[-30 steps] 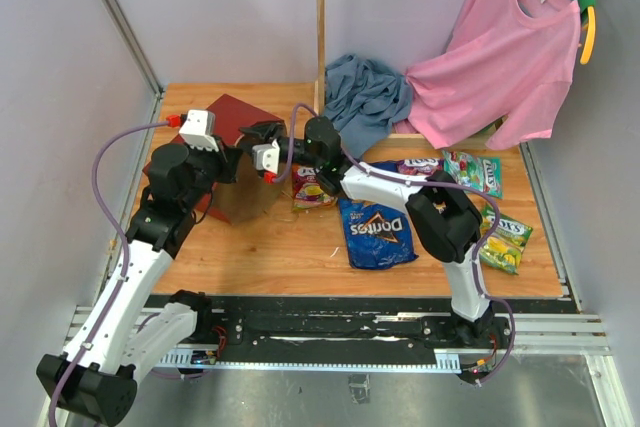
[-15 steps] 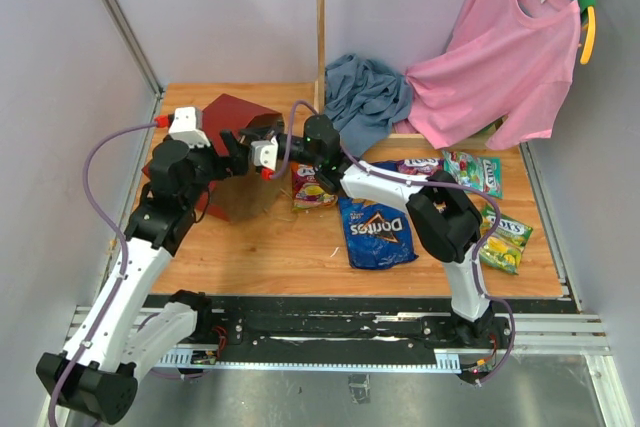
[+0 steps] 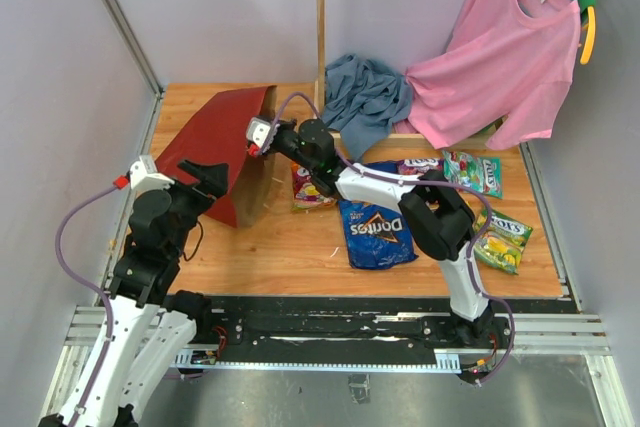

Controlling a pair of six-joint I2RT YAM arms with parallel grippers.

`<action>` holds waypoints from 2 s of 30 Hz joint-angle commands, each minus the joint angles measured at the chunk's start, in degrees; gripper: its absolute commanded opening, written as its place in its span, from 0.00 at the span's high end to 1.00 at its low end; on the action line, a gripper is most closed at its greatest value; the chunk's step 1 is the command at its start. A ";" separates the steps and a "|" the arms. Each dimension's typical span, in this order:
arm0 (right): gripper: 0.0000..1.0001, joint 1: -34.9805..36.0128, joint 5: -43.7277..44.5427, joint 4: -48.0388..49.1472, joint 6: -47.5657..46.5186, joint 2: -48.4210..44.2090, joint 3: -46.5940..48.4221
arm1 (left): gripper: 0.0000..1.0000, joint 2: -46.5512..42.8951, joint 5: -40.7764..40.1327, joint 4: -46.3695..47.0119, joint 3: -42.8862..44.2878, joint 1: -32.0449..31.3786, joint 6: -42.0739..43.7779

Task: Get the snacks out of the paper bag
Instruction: Adjust the paper bag at the center of the board.

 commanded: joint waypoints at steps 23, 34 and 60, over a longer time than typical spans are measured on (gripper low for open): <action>0.99 6.34 14.30 -6.37 6.91 -6.19 -5.03 | 0.05 -1.04 -16.28 -1.39 -14.39 0.24 -20.66; 0.99 7.90 15.88 -5.33 7.20 -8.47 -9.01 | 0.28 2.40 -23.18 1.37 -10.18 0.24 -17.07; 0.99 8.16 16.87 -4.98 6.38 -9.35 -10.70 | 0.48 11.71 -19.10 5.78 -10.05 3.58 -14.76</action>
